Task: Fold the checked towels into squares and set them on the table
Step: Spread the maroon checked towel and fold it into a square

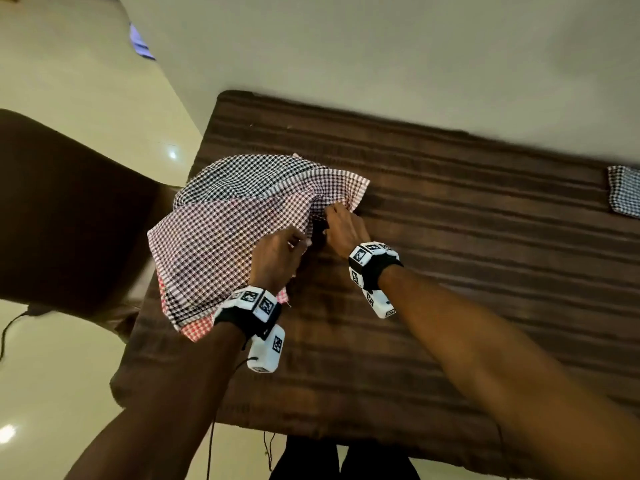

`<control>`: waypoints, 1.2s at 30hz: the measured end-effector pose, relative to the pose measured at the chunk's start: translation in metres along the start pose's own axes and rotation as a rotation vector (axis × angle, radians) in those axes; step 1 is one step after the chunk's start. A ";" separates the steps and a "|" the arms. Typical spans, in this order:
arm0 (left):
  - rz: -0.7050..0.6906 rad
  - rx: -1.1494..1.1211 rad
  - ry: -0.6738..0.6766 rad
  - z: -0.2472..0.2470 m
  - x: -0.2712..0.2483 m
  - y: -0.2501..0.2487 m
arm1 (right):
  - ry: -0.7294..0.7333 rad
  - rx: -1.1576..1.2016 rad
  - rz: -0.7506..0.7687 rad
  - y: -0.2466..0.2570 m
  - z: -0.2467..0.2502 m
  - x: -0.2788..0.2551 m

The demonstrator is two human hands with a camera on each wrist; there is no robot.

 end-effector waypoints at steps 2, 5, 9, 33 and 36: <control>-0.043 -0.013 0.112 -0.016 -0.004 0.000 | 0.000 -0.046 -0.013 0.002 -0.003 0.006; -0.035 0.012 0.193 -0.029 -0.005 -0.003 | -0.055 -0.108 0.059 0.010 0.002 0.010; 0.051 0.100 0.098 -0.026 -0.004 -0.015 | -0.314 -0.011 0.088 0.008 0.028 0.003; -0.158 0.358 -0.189 0.134 0.037 -0.178 | -0.596 0.184 -0.151 -0.195 0.241 -0.090; -0.225 0.274 -0.220 0.131 0.057 -0.220 | -0.889 0.147 -0.227 -0.234 0.288 -0.118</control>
Point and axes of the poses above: each hand's wrist, its own x-axis towards the middle knuckle, its own z-axis out of the back of the hand, y = z × x, the point moved 5 cm from there along x, towards the middle knuckle, and after that the axes turned 5 degrees about -x, right-handed, at the moved point
